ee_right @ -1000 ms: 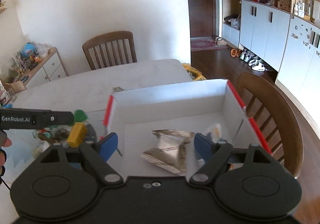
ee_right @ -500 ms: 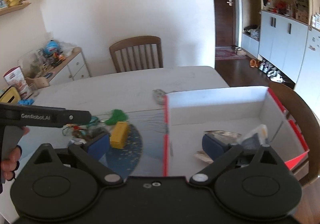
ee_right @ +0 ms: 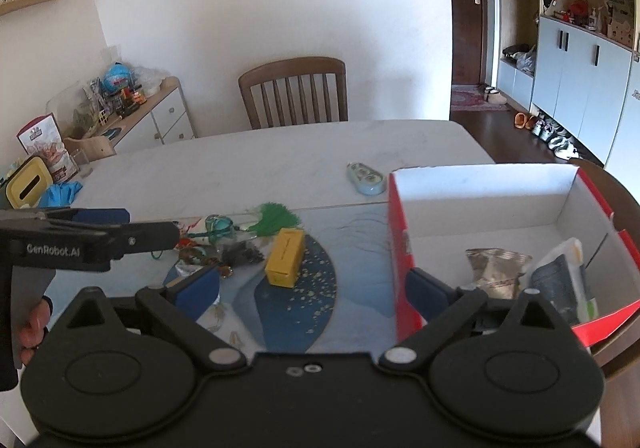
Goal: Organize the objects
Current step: 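Withdraw both tools from the shoebox back over the mat, then grasp the yellow box with the right tool while the left tool grasps the clear plastic bag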
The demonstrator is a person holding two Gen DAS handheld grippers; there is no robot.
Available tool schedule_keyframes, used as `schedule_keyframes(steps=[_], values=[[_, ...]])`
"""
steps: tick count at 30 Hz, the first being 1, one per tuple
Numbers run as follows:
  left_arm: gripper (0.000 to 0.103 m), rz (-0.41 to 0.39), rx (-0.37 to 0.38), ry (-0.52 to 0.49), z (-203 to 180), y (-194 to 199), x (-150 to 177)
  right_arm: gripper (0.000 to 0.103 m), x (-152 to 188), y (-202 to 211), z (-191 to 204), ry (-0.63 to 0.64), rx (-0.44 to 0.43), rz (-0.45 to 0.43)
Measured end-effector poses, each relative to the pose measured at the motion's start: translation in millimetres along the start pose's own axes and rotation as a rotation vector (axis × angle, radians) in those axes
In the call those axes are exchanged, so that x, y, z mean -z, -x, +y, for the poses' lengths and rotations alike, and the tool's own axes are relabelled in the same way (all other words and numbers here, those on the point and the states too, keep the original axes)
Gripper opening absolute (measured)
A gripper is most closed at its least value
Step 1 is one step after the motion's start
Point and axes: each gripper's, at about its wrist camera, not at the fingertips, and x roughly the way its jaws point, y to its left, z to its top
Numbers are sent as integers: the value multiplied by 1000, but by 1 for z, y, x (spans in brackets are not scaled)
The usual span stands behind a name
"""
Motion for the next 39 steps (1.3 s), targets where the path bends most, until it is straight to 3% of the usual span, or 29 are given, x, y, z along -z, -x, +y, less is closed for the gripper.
schedule_keyframes(steps=[14, 26, 39], values=[[103, 35, -45, -12, 50, -18, 35, 99, 6, -35, 22, -17, 35, 51], [103, 96, -65, -101, 42, -55, 55, 97, 5, -87, 38, 17, 65, 108], [102, 99, -103, -168, 32, -77, 62, 86, -2, -135, 36, 16, 56, 168]])
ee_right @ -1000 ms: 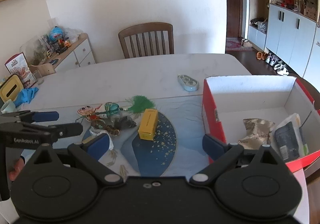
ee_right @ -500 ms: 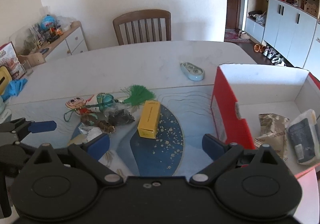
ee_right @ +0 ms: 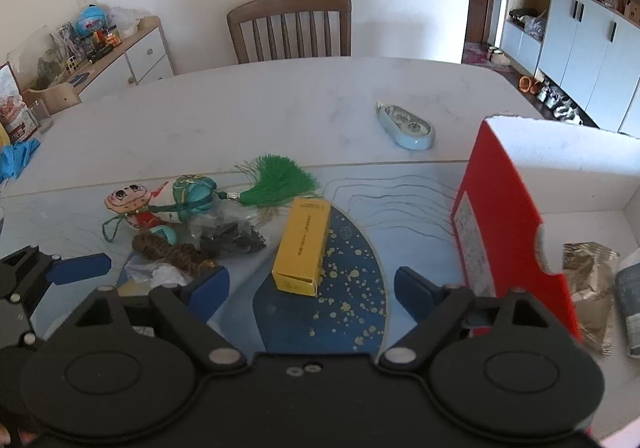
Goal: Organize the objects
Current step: 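Grasp the yellow box with the right tool while the left tool grasps the clear plastic bag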
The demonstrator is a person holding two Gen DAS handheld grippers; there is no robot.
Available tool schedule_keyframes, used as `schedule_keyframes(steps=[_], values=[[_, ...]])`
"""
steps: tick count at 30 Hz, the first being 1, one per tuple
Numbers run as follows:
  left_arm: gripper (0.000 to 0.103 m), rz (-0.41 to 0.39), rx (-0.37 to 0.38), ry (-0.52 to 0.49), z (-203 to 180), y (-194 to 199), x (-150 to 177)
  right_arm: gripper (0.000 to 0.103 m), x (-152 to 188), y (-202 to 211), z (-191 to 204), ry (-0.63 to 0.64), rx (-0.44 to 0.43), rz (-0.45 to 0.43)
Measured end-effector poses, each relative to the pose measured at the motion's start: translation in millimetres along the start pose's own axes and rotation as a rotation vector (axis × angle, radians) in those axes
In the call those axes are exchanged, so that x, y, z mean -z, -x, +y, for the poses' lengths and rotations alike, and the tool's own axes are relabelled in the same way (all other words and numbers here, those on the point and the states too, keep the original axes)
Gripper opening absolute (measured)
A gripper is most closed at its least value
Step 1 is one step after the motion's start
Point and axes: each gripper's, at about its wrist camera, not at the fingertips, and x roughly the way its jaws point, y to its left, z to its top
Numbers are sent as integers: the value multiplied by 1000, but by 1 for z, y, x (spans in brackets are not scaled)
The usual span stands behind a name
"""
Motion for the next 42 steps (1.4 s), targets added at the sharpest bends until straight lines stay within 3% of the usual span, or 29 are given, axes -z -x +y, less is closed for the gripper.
schedule_keyframes(steps=[3, 5, 10, 12, 21, 28, 34, 42], values=[[101, -5, -13, -4, -2, -2, -1, 83, -4, -10, 0, -4, 1, 12], [96, -2, -22, -10, -4, -4, -1, 80, -6, -17, 1, 4, 6, 22], [73, 15, -33, -5, -3, -10, -3, 77, -10, -31, 3, 25, 2, 49], [68, 24, -42, -10, -3, -13, -3, 75, -12, -36, 3, 31, -1, 59], [56, 43, -87, -58, -7, -17, -3, 64, -16, -58, 7, 42, -3, 94], [42, 59, -109, -80, -12, -15, -4, 44, -18, -66, 10, 49, 6, 106], [40, 69, -115, -80, -14, -13, -4, 30, -16, -66, 8, 38, 7, 112], [34, 76, -83, -63, -13, -5, -4, 28, 0, -52, 4, 32, -2, 112]])
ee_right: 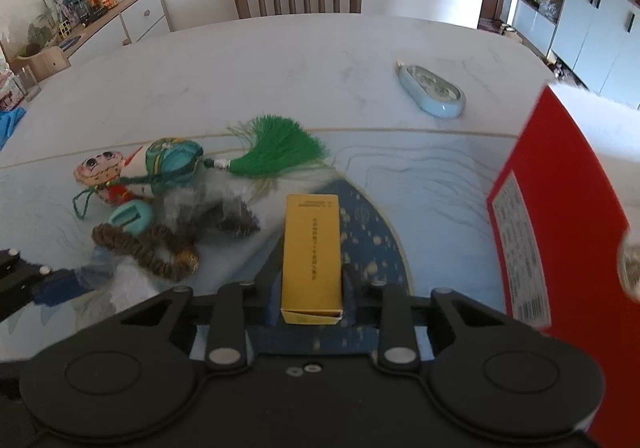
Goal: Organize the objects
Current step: 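Grasp the yellow box with the right tool while the left tool grasps the clear plastic bag, then carry the yellow box and plastic bag over the shoebox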
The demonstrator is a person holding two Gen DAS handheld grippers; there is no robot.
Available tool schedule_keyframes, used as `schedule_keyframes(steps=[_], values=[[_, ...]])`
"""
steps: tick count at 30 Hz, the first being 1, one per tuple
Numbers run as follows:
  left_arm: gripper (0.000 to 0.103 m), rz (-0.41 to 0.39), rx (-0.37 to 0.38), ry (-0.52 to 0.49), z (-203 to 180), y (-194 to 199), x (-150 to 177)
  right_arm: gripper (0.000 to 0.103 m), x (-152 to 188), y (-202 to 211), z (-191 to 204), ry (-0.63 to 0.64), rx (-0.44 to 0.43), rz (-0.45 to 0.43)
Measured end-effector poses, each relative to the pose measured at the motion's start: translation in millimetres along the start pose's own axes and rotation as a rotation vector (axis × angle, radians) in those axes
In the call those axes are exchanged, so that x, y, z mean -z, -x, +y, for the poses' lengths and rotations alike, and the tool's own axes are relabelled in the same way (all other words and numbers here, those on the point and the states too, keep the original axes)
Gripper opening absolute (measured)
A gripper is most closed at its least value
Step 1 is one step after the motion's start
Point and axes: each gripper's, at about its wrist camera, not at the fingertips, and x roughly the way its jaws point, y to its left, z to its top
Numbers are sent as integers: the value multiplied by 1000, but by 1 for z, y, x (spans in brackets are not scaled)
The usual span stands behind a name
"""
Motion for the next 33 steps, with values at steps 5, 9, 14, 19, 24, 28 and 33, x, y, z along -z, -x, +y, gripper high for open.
schedule_keyframes(steps=[5, 9, 14, 19, 24, 28, 33], values=[[33, 9, 21, -5, -3, 6, 2, 28, 20, 14, -2, -2, -13, 12], [32, 20, 46, 0, -5, 12, 4, 28, 37, 26, -4, 5, -26, 20], [31, 5, 77, -5, -12, 25, 3, 28, 53, 52, -5, 6, -36, -8], [31, -20, 108, -4, -18, 39, -9, 28, 57, 82, -8, 4, -55, -45], [31, -70, 146, -3, -29, 58, -31, 28, 52, 113, -17, 18, -53, -85], [31, -92, 181, -7, -41, 69, -48, 28, 48, 131, -31, 19, -42, -110], [31, -117, 217, -9, -60, 79, -70, 28, 44, 152, -55, 7, -27, -147]])
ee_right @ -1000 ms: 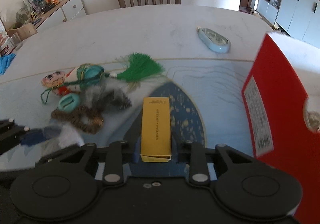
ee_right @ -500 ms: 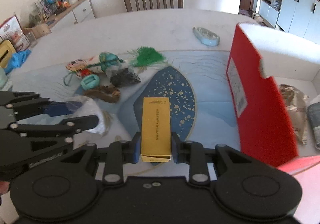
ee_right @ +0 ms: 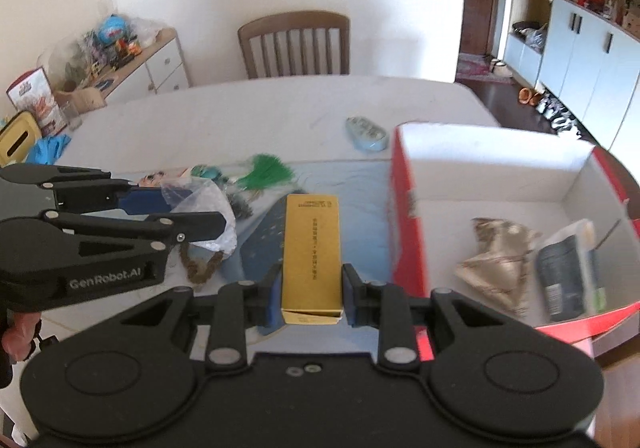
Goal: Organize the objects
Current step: 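Carry the yellow box and plastic bag over the shoebox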
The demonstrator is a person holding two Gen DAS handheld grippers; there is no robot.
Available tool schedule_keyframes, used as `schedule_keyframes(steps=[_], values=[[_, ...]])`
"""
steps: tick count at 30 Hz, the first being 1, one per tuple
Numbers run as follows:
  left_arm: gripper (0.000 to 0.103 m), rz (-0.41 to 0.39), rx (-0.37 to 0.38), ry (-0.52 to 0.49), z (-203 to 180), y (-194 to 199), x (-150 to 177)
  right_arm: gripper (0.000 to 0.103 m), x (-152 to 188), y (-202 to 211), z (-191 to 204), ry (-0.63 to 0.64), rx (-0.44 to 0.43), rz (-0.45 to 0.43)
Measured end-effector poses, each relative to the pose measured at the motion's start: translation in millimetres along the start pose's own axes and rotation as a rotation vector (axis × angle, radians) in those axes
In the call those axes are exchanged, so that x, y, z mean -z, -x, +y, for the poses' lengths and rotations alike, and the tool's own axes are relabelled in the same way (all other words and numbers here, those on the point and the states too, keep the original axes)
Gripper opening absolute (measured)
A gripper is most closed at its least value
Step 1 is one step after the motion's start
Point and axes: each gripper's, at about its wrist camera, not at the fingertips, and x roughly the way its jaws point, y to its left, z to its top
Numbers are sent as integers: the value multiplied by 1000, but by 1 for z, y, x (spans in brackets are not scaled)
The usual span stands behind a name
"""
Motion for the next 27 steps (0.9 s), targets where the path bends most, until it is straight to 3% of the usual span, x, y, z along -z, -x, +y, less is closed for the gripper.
schedule_keyframes(steps=[14, 27], values=[[31, -17, 64, -35, -67, -31, -54, 28, -7, 27, -89, -60, 60, -38], [31, 69, 98, -57, -130, -85, -79, 28, -6, 22, -173, -101, 87, -25]])
